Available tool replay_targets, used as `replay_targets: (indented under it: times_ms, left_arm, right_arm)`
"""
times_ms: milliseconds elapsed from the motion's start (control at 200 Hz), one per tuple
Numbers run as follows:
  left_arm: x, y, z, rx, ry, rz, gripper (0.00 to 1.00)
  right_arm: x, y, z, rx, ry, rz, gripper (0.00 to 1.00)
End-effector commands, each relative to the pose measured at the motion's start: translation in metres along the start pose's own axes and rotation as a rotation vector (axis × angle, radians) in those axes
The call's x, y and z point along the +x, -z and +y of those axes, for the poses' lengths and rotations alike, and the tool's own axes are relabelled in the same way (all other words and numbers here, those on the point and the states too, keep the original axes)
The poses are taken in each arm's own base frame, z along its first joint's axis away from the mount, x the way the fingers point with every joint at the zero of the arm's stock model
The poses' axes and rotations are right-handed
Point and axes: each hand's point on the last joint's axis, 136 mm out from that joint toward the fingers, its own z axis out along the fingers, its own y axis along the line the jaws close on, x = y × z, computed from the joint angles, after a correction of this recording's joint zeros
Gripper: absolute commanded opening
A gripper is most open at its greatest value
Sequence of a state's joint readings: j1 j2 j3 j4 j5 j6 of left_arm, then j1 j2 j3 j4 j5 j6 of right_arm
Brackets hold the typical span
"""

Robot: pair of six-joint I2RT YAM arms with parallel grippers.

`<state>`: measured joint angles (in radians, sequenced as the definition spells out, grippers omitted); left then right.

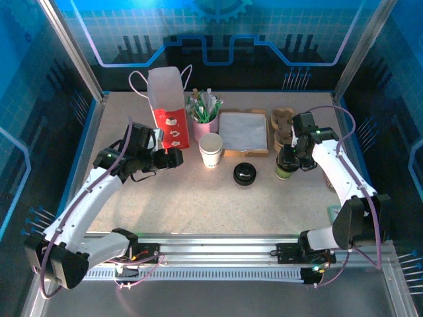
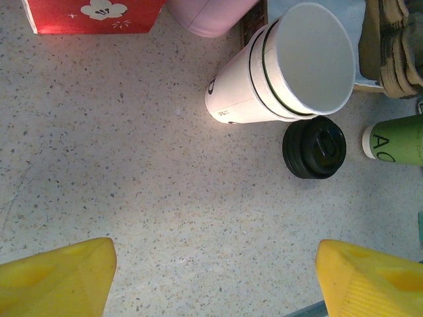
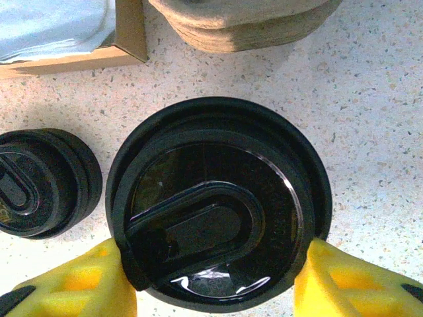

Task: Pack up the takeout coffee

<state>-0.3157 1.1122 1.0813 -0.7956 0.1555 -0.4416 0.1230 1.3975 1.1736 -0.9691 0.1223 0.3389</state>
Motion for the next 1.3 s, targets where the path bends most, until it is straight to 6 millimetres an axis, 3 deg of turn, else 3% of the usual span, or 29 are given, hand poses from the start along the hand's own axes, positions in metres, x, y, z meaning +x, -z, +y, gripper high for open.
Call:
replay_targets:
  times_ms: [0,1011,1296]
  left_arm:
    - [0.003,-0.004,0.001,0.010,-0.007,0.023,0.80]
    - [0.010,-0.002,0.000,0.011,0.023,0.053,0.80]
    - [0.011,-0.004,-0.002,0.025,0.032,0.062,0.80]
  right_arm:
    - [-0.011,0.006,0.001,-0.016,-0.004,-0.028,0.53]
    - [-0.006,0.001,-0.001,-0.015,0.007,-0.022,0.68]
    - [-0.005,0.014,0.002,-0.015,0.014,-0.050,0.75]
